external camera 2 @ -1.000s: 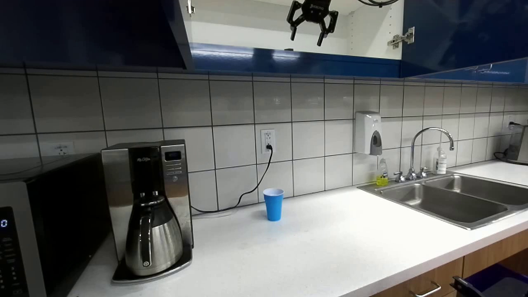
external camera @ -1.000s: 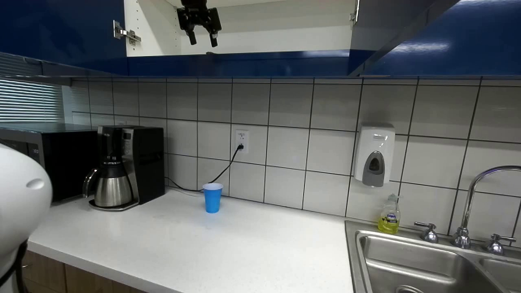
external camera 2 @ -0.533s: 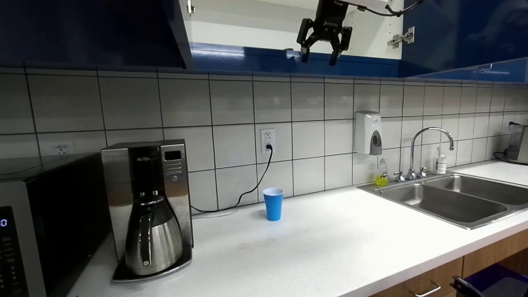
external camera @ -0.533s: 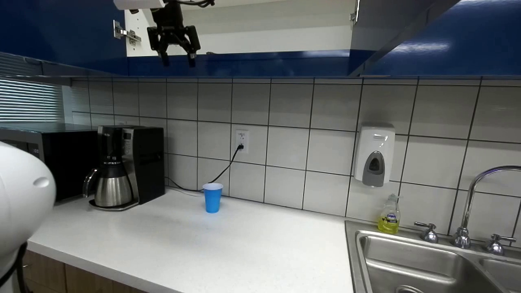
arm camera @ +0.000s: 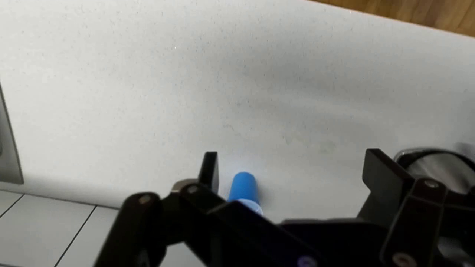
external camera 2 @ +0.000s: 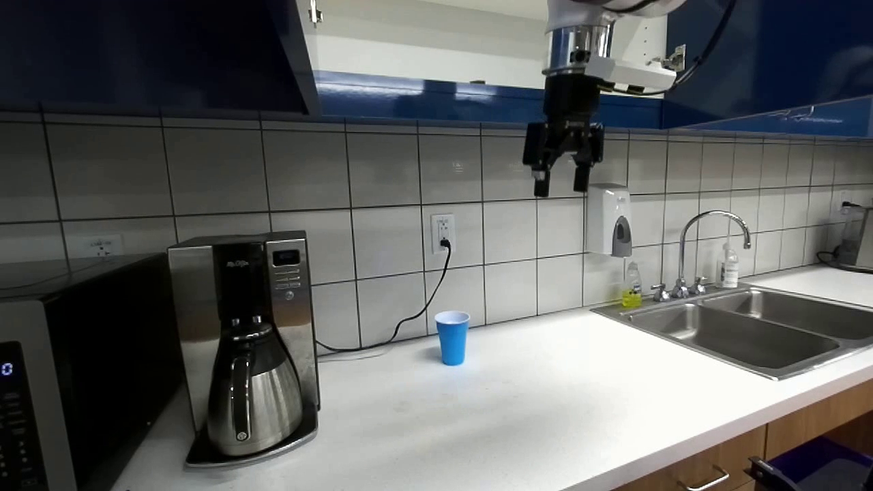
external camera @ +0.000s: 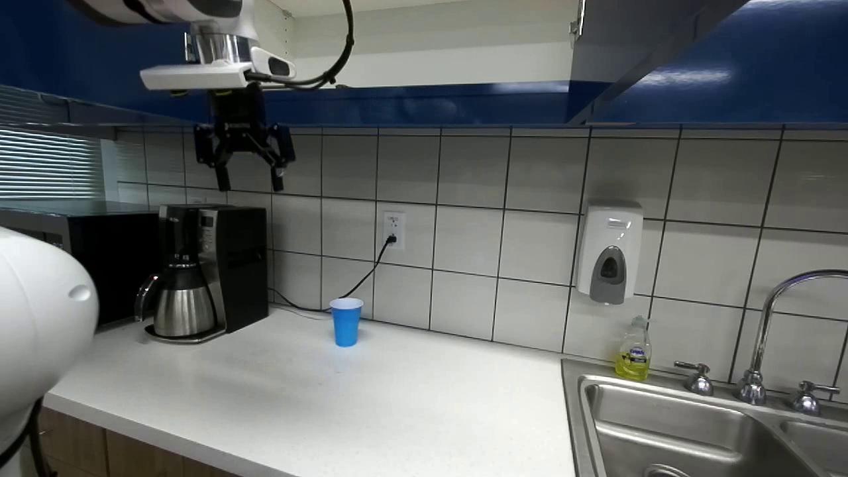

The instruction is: Put the chocolate bar inside the cabinet

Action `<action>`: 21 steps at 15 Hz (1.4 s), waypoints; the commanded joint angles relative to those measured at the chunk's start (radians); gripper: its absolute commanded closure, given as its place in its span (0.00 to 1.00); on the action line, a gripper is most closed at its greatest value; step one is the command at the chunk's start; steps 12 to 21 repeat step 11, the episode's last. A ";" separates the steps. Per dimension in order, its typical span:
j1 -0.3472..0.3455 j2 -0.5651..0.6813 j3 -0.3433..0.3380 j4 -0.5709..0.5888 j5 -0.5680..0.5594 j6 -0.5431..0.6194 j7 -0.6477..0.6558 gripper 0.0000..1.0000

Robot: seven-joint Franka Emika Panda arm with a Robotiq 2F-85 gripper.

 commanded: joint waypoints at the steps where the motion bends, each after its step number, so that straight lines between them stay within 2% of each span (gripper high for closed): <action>1: 0.016 -0.060 0.016 -0.178 -0.008 0.067 -0.032 0.00; 7: 0.043 -0.005 0.012 -0.371 0.005 0.179 -0.046 0.00; 8: 0.031 -0.004 0.013 -0.313 0.004 0.135 -0.021 0.00; 21: 0.032 0.007 0.013 -0.323 0.004 0.142 -0.022 0.00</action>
